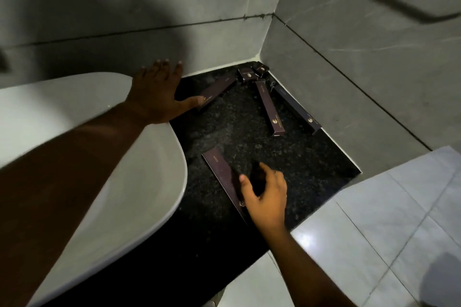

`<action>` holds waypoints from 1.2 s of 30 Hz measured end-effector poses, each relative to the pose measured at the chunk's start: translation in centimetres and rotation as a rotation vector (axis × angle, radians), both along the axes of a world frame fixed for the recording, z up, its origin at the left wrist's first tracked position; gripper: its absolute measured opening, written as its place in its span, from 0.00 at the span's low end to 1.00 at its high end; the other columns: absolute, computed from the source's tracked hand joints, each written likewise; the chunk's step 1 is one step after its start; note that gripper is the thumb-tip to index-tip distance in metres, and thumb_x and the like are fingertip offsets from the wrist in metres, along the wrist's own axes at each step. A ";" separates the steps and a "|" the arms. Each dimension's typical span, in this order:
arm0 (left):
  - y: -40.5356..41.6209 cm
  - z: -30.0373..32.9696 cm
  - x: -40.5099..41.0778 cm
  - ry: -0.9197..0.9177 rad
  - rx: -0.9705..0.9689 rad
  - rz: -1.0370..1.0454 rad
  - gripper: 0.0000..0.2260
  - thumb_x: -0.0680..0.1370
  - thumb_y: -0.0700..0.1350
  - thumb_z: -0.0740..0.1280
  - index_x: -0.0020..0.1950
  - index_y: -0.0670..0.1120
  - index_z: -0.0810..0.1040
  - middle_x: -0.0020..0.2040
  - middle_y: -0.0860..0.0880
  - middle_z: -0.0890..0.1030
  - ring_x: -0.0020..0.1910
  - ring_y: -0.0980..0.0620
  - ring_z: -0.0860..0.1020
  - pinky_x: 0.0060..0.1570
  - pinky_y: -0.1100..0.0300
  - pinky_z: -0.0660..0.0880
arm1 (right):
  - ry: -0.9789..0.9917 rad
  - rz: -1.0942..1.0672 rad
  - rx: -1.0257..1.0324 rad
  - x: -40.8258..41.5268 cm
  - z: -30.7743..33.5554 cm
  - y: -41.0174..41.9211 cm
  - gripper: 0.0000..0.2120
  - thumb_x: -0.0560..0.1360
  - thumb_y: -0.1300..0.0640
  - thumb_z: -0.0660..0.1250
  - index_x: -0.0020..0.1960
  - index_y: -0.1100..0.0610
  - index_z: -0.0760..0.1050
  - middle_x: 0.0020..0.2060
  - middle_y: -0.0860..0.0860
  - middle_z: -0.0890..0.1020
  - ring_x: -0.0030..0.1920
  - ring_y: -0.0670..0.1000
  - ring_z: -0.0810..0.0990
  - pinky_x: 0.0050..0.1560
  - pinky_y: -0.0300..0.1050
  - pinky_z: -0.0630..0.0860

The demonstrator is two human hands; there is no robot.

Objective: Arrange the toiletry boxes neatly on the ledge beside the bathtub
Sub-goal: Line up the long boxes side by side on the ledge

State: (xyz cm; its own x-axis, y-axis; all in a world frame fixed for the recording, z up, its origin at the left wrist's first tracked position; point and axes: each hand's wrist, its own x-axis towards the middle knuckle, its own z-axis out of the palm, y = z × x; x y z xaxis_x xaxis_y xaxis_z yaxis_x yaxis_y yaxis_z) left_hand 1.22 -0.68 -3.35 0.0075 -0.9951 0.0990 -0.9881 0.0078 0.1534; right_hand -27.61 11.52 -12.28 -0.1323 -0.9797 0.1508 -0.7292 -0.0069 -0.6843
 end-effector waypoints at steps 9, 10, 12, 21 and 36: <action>-0.4 -0.3 0.4 0.002 -0.025 0.028 0.42 0.70 0.67 0.51 0.77 0.43 0.52 0.77 0.38 0.58 0.77 0.40 0.54 0.73 0.43 0.51 | -0.066 -0.065 0.126 10.6 3.2 -14.1 0.37 0.67 0.33 0.65 0.66 0.58 0.71 0.59 0.58 0.76 0.61 0.60 0.74 0.62 0.54 0.73; -0.6 -0.3 0.5 -0.005 -0.024 0.028 0.42 0.70 0.67 0.51 0.77 0.43 0.52 0.77 0.38 0.57 0.77 0.40 0.54 0.73 0.43 0.50 | 0.000 -0.067 0.164 11.7 3.1 -15.1 0.40 0.66 0.31 0.64 0.67 0.58 0.69 0.61 0.58 0.75 0.62 0.61 0.73 0.61 0.56 0.72; -0.8 -0.4 0.6 -0.024 -0.033 0.029 0.41 0.70 0.67 0.50 0.77 0.43 0.52 0.77 0.38 0.57 0.77 0.40 0.54 0.73 0.43 0.50 | 0.115 -0.070 0.218 13.5 2.5 -17.0 0.46 0.65 0.28 0.62 0.70 0.60 0.64 0.64 0.59 0.72 0.63 0.62 0.71 0.60 0.58 0.71; -1.8 -0.4 1.4 -0.071 -0.017 0.033 0.40 0.71 0.67 0.49 0.77 0.46 0.51 0.78 0.40 0.56 0.77 0.41 0.51 0.73 0.41 0.49 | 0.228 -0.127 0.195 16.3 0.6 -20.3 0.33 0.66 0.36 0.67 0.59 0.60 0.73 0.58 0.59 0.76 0.59 0.62 0.72 0.56 0.55 0.70; -2.1 -1.0 1.8 -0.030 -0.038 0.030 0.41 0.69 0.70 0.46 0.76 0.47 0.56 0.76 0.39 0.61 0.76 0.39 0.56 0.70 0.39 0.56 | 0.222 0.028 0.135 -2.3 -0.1 -6.3 0.23 0.68 0.49 0.73 0.61 0.55 0.77 0.50 0.55 0.77 0.53 0.56 0.74 0.54 0.48 0.69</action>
